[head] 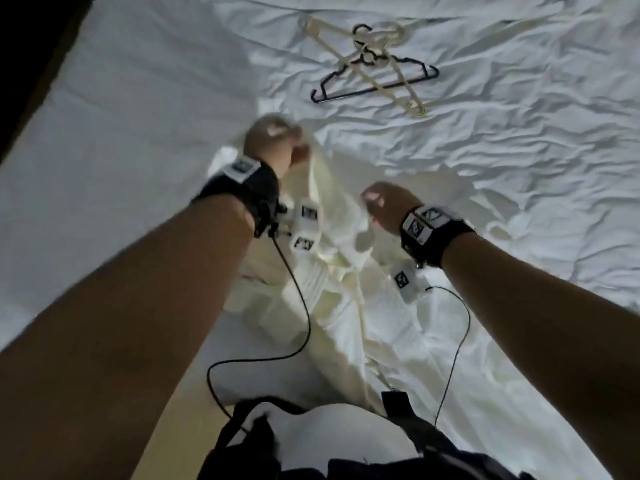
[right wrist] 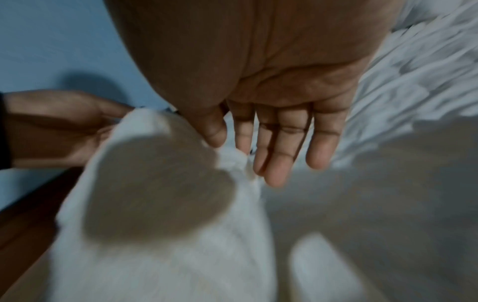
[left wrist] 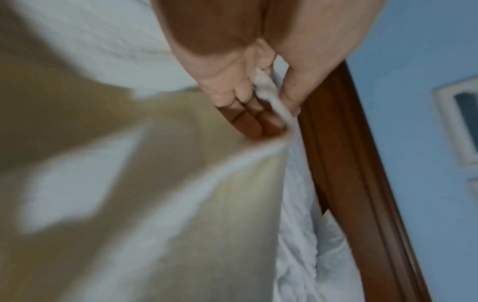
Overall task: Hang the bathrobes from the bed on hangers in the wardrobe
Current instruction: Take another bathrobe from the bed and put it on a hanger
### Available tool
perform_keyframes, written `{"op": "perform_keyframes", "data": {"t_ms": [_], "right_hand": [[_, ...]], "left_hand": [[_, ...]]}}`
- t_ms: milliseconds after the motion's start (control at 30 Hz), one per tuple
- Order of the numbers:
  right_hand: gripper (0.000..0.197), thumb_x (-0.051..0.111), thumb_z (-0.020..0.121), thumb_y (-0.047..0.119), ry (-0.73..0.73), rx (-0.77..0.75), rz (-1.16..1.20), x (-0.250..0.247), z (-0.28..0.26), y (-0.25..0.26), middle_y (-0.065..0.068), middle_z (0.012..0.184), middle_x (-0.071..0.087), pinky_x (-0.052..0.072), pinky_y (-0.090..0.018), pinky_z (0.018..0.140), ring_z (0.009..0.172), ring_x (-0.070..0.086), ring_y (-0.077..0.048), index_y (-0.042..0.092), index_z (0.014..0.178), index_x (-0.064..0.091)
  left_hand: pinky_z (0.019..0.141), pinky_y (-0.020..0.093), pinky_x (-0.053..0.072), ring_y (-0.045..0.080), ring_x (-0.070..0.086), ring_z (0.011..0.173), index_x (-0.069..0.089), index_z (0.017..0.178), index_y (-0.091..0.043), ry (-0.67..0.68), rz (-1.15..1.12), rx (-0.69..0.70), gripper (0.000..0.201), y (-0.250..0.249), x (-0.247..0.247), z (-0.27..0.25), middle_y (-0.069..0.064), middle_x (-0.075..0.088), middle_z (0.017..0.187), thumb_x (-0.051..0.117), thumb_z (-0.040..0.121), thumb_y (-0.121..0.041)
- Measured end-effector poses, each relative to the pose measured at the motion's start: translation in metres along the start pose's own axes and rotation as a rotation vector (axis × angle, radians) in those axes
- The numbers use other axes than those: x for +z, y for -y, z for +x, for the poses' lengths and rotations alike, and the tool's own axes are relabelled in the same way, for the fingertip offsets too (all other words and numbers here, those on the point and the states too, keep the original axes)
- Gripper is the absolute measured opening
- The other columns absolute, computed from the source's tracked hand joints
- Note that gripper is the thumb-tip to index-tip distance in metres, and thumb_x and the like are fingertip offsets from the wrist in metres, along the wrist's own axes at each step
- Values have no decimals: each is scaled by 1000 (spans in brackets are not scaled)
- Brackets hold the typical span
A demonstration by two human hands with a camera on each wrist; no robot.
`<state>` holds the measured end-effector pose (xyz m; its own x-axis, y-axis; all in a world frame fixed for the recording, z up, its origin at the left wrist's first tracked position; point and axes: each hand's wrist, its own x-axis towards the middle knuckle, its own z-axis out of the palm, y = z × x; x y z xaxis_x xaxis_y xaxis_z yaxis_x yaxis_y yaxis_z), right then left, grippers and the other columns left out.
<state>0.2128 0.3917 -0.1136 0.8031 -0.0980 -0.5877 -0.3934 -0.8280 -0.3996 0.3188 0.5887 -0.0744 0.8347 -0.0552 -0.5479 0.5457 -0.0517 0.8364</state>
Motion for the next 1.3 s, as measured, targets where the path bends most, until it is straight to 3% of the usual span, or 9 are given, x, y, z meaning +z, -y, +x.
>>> {"op": "perform_keyframes", "data": {"t_ms": [67,167,267,400,700,867,1000,1133,1300], "right_hand": [[29,49,97,32,-145,44,109,-31,31,2,-10,114,66,47,-34,91,107,61,-29,17,119,59],[29,53,92,37,-215,87,177,-55,69,2,-7,110,68,48,-31,85,102,63,-26,23,117,59],[34,57,90,38,-96,117,12,-51,105,-6,-7,124,62,47,-34,93,113,57,-27,24,121,57],[37,57,91,40,14,156,-155,-38,147,-32,-10,133,53,45,-40,99,118,54,-32,23,125,56],[59,59,87,44,30,249,-315,-58,254,-74,-12,144,29,39,-52,104,126,46,-43,26,140,38],[128,78,68,55,24,273,-415,-60,312,-100,-2,161,-16,26,-64,110,146,8,-45,39,148,-20],[157,93,40,55,-36,237,-329,-51,334,-104,-8,160,-2,27,-65,109,144,16,-44,38,146,-22],[152,97,43,40,-90,288,-451,-46,327,-97,-15,154,8,39,-57,104,130,39,-49,30,151,-11],[79,69,85,38,-105,164,-207,-25,297,-92,-15,137,40,45,-48,100,120,51,-40,31,147,21]], "left_hand": [[75,36,53,24,64,78,71,78,-25,106,124,56,18,-35,5,34,9,65,88,68,80,-8],[89,36,52,27,61,109,58,126,-19,216,833,109,44,-39,-2,71,8,62,122,71,83,-20],[97,34,45,32,56,118,54,134,-10,268,1261,194,50,-7,-15,86,15,58,131,66,86,-18],[110,41,35,40,33,137,30,148,-36,266,1527,33,80,49,-39,110,16,19,154,71,80,-36],[111,38,37,37,36,138,-2,155,-30,488,1483,-185,124,126,-55,149,15,13,160,83,67,-49],[102,43,46,40,49,126,8,153,-33,464,1539,-168,111,156,-48,189,17,21,158,82,71,-39],[100,48,46,45,48,124,18,150,-34,460,1574,-209,104,173,-44,205,19,24,156,83,69,-35],[103,50,43,49,40,129,16,150,-37,458,1564,-222,107,179,-45,210,20,15,158,84,68,-36],[103,46,42,47,40,128,20,149,-34,417,1622,-174,96,180,-39,212,21,13,156,78,74,-28]]}}
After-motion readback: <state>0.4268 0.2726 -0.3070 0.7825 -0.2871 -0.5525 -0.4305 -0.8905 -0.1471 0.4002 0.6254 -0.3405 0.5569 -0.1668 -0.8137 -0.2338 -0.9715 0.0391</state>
